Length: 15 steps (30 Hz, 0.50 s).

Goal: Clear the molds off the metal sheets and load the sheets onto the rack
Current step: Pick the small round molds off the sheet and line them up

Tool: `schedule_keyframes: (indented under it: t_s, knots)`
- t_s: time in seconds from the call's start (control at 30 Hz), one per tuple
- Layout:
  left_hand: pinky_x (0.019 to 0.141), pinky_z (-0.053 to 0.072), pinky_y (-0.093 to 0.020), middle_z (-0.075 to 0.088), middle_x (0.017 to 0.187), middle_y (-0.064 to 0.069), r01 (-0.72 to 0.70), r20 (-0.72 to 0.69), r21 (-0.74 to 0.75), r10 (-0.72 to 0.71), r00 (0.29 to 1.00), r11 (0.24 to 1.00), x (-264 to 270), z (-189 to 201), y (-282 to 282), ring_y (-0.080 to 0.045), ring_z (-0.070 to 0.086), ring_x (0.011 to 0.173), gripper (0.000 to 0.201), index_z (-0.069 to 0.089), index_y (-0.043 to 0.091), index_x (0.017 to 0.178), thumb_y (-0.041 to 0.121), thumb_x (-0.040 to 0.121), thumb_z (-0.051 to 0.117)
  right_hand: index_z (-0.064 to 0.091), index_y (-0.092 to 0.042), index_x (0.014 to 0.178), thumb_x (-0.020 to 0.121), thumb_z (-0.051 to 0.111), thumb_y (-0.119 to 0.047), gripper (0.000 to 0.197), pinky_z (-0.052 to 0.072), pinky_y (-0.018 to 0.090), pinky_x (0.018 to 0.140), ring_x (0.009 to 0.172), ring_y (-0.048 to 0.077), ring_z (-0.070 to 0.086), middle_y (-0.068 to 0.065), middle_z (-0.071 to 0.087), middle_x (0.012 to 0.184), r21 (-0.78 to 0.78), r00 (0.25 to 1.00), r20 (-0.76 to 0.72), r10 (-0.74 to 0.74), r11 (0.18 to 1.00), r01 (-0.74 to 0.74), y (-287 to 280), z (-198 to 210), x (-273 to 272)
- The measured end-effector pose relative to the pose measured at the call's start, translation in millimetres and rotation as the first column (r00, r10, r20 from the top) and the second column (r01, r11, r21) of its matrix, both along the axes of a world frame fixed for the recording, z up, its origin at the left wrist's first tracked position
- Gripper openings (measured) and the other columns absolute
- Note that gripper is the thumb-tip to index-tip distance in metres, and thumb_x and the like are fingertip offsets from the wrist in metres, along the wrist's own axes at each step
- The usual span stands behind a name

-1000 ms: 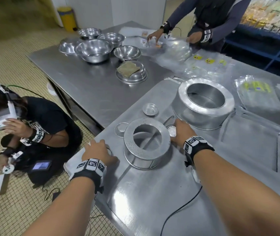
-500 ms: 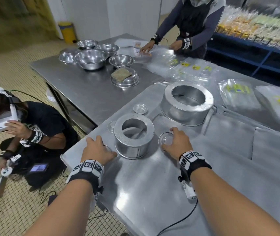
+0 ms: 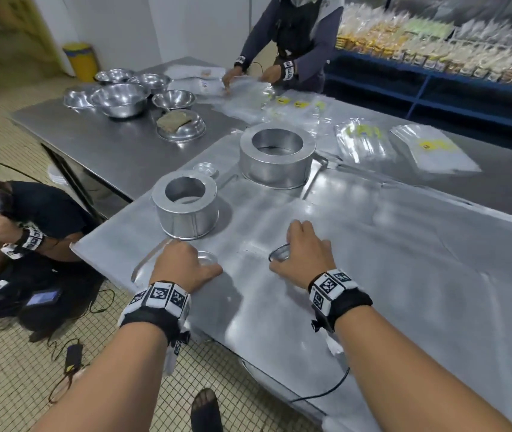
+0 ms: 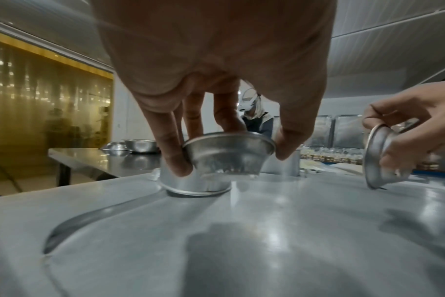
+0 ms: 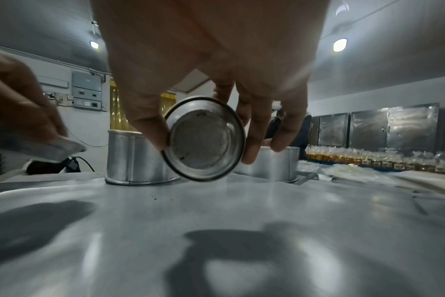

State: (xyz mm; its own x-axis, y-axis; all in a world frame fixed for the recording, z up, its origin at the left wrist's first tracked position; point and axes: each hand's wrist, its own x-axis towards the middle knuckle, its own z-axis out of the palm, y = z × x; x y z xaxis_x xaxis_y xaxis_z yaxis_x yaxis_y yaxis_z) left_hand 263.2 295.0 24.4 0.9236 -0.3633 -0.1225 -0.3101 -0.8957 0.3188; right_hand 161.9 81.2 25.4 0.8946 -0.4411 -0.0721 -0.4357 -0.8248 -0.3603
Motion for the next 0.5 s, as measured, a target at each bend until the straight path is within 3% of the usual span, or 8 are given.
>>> schedule_keyframes:
  t_s: [0.1,0.23,0.37,0.5]
  knots:
    - [0.056,0.038,-0.026,0.056,0.062,-0.01,0.071,-0.012,-0.036,-0.072,0.997,0.997,-35,6,-31,-0.03,0.058,0.067,0.048,0.061,0.005,0.061,0.052,0.066,0.069,0.044,-0.018,0.1,0.069,0.068,-0.049,0.05,0.044,0.045,0.091,0.082,0.023,0.054,-0.001,0.043,0.105,-0.035,1.0,0.006,-0.027,0.999,0.027,-11,3,-43]
    - [0.054,0.036,-0.025,0.052,0.052,-0.006,0.193,-0.012,-0.055,-0.194,0.981,0.98,-80,12,-74,-0.028,0.055,0.062,0.045,0.054,0.011,0.049,0.051,0.064,0.068,0.051,-0.016,0.096,0.073,0.065,-0.047,0.041,0.042,0.044,0.092,0.084,0.024,0.057,0.001,0.043,0.108,-0.073,0.998,-0.01,-0.062,0.995,0.062,-28,6,-94]
    - [0.066,0.05,-0.03,0.067,0.075,-0.011,0.348,0.009,-0.055,-0.348,0.937,0.936,-127,14,-121,-0.028,0.063,0.077,0.035,0.066,0.015,0.062,0.049,0.069,0.071,0.048,-0.021,0.089,0.076,0.063,-0.048,0.034,0.043,0.043,0.091,0.087,0.024,0.058,0.001,0.044,0.109,-0.113,0.991,-0.083,-0.109,0.989,0.099,-50,11,-149]
    - [0.065,0.051,-0.03,0.068,0.077,-0.01,0.472,0.009,-0.091,-0.473,0.881,0.877,-172,18,-162,-0.029,0.063,0.077,0.039,0.046,0.028,0.048,0.043,0.073,0.072,0.058,-0.017,0.091,0.076,0.065,-0.044,0.031,0.045,0.041,0.089,0.086,0.024,0.059,0.001,0.045,0.111,-0.125,0.979,-0.092,-0.183,0.977,0.171,-72,12,-203]
